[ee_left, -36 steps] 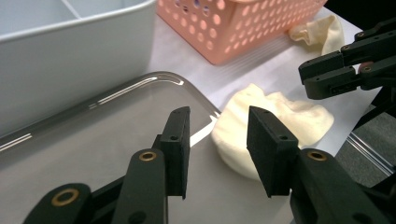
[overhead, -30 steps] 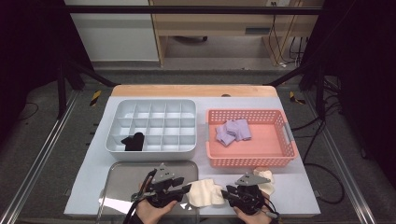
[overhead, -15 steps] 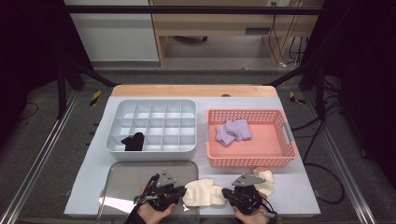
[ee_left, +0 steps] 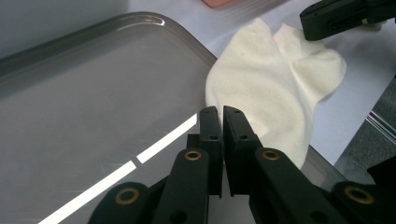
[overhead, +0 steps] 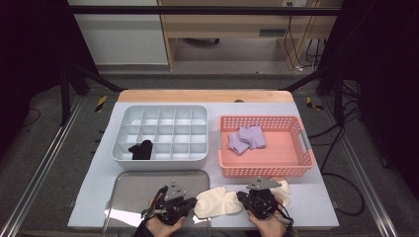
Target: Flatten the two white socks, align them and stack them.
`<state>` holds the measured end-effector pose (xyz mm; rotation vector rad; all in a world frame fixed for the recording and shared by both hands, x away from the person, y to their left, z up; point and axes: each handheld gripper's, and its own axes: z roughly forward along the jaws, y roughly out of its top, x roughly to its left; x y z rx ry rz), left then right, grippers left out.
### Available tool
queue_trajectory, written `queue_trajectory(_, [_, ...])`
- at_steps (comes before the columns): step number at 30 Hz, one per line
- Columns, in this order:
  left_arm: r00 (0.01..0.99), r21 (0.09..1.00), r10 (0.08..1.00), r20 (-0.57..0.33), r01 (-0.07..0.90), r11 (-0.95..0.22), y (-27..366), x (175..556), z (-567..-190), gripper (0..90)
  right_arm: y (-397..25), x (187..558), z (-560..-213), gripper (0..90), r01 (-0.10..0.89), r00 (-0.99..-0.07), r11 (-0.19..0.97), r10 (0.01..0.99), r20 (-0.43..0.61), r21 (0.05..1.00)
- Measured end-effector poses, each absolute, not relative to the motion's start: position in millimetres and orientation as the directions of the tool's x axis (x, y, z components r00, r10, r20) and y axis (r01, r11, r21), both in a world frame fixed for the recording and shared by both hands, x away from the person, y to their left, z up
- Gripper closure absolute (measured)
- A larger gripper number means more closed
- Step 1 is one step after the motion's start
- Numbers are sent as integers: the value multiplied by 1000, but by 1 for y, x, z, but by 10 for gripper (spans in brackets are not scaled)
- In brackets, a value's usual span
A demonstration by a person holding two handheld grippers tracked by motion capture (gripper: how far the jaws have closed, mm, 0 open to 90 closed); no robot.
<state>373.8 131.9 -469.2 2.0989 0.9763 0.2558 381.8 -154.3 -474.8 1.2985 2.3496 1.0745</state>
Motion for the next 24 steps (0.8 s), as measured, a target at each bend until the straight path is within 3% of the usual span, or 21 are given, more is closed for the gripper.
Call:
queue_trajectory(1, [677, 742, 723, -136, 554, -379, 133, 374, -468, 790, -158, 381, -470, 792, 618, -563, 304, 815, 139, 725])
queue_trajectory(8, [676, 801, 720, -155, 512, -308, 147, 376, -454, 651, -192, 376, -443, 675, 569, -486, 169, 859, 163, 805])
queue_trajectory(14, [658, 832, 734, -168, 494, -253, 169, 383, -444, 542, -215, 373, -438, 671, 581, -435, 144, 887, 156, 801])
queue_trajectory(24, [612, 836, 769, -184, 509, -205, 194, 383, -447, 432, -219, 361, -446, 691, 603, -461, 201, 878, 131, 772])
